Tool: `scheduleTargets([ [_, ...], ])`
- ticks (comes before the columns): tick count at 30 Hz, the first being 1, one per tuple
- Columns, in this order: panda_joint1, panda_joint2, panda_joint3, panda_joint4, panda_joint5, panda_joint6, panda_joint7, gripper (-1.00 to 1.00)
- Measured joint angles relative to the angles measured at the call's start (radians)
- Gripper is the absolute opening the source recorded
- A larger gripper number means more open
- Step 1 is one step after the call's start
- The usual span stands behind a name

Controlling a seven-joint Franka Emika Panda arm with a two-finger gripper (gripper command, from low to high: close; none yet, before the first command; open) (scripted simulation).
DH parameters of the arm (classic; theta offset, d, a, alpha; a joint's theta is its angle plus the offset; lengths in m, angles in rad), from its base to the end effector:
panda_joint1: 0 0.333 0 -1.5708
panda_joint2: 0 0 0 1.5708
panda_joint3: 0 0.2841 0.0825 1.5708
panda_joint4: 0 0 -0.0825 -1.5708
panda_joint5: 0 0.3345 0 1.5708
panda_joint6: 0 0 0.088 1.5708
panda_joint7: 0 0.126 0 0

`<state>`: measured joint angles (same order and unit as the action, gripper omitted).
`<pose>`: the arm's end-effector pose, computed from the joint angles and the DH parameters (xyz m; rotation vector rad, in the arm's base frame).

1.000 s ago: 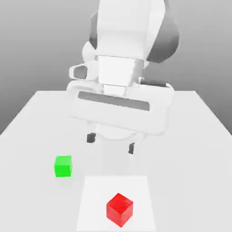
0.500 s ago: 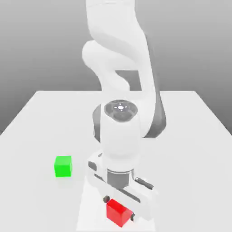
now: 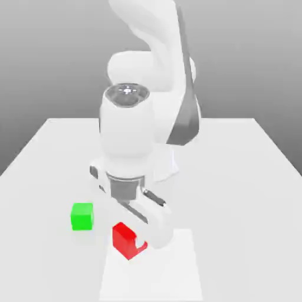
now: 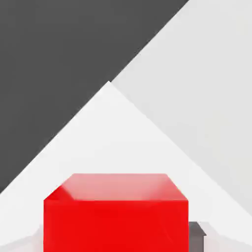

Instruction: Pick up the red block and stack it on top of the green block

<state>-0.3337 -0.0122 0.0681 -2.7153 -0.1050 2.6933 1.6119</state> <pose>0.3696 -0.0980 0.2233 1.9476 -2.4111 0.0324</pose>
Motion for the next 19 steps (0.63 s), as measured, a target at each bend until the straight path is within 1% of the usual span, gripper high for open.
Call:
scheduleTargets([
  [7,-0.158,-0.254,-0.132,-0.227,0.034,-0.018,0.036,-1.0],
  [8,-0.17,-0.261,-0.146,-0.246,0.04,-0.005,0.036,-1.0],
  [10,-0.177,-0.221,-0.159,-0.258,0.048,0.048,0.034,-1.0],
  [15,-0.162,-0.05,-0.171,-0.256,0.08,0.217,0.015,-1.0],
  [16,-0.158,-0.017,-0.169,-0.254,0.093,0.249,0.005,1.0],
  [19,-0.158,-0.017,-0.169,-0.254,0.093,0.249,0.005,1.0],
])
